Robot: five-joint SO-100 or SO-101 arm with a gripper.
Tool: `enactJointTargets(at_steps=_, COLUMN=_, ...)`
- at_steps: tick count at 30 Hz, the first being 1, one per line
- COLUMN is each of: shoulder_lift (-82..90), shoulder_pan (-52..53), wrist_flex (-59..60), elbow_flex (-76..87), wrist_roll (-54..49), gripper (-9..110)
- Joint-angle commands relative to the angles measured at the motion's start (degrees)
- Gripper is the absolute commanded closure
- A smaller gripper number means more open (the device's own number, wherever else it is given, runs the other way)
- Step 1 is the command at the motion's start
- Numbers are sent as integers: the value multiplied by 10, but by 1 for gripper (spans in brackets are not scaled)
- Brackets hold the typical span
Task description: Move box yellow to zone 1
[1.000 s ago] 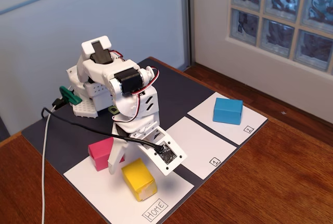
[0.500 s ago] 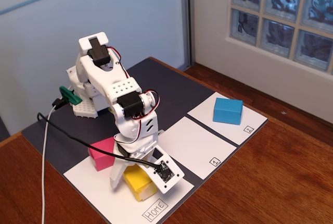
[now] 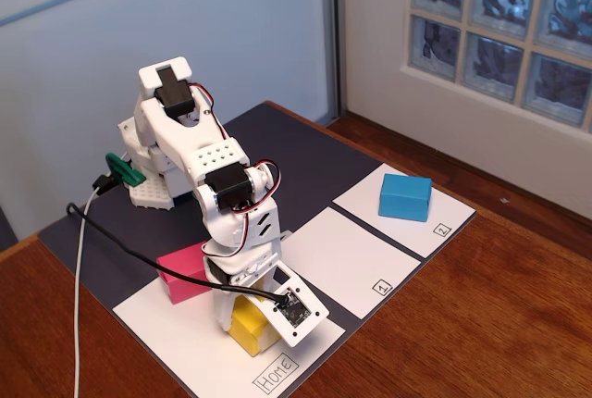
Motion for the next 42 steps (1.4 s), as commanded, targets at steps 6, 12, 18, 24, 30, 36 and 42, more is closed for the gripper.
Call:
enactJointTargets(at_steps=6, shoulder_lift=89, shoulder_pan=5, wrist_flex=48, elbow_flex=-15, wrist_roll=-14, gripper=102)
enactJointTargets(at_steps=12, shoulder_lift=142, shoulder_pan=-5, wrist_flex=172, elbow_flex=-111, wrist_roll=-32, gripper=102)
enactJointTargets(at_steps=18, shoulder_lift=205, shoulder_pan=-68, wrist_flex=252, elbow_flex=-163, wrist_roll=-13, gripper=102)
enactJointTargets(at_steps=24, shoulder_lift=243, shoulder_pan=-161, wrist_flex=312, elbow_flex=-163, wrist_roll=22, gripper=102)
enactJointTargets(at_steps=30, shoulder_lift=223, shoulder_pan=-252, wrist_flex=374, elbow_flex=-152, wrist_roll=93, gripper=102)
enactJointTargets(at_steps=36, shoulder_lift=192, shoulder_pan=-297, wrist_flex=369, elbow_flex=-145, wrist_roll=120, gripper=102)
enactJointTargets(at_steps=42, shoulder_lift=156, shoulder_pan=-318, wrist_flex=365, elbow_flex=-149, wrist_roll=127, gripper=102)
